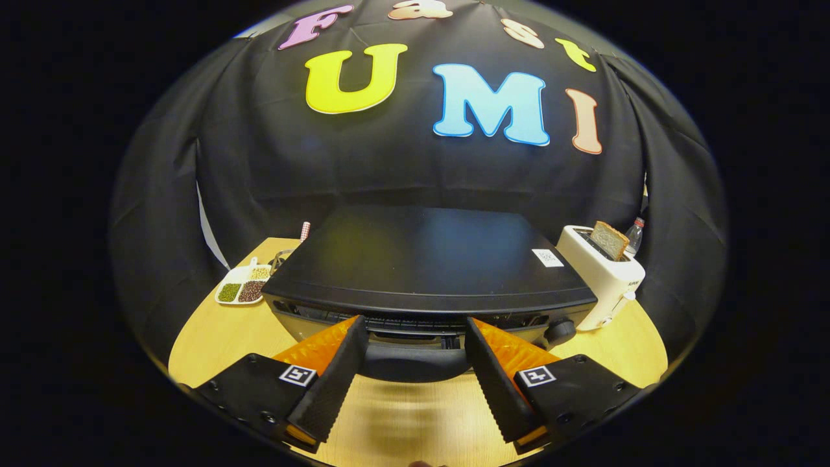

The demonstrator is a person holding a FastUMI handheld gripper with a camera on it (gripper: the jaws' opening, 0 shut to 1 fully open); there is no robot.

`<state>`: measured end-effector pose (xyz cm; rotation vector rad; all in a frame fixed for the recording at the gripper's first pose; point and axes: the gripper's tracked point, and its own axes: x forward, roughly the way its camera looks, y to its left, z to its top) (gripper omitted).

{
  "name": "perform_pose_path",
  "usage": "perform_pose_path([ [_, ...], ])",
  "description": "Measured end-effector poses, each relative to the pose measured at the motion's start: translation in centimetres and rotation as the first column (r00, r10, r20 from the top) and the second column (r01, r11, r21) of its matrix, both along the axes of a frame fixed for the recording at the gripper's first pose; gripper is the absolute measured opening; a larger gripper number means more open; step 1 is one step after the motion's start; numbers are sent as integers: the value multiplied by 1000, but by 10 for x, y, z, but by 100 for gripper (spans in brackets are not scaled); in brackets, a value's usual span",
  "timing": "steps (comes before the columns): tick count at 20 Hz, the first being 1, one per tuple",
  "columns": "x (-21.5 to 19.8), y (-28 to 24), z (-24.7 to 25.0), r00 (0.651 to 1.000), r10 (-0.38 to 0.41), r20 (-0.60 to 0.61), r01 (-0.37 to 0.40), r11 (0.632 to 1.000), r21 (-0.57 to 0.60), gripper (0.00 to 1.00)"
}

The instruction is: Open the toaster oven, put the food inside, and close the toaster oven door.

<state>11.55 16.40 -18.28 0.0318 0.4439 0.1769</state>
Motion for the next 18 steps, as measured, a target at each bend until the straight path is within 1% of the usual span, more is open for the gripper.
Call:
perform_pose_path([
  [2, -7, -1, -2, 1000, 3, 9, -3, 1000, 18, 97],
  [5, -17, -1, -7, 1000, 17, -11, -16, 1000, 22, 97],
  [15, -54, -4, -28, 998, 18, -66, -18, 1000, -7, 97],
  [18, -72, -4, -44, 993, 47, -104, -48, 999, -6, 97],
])
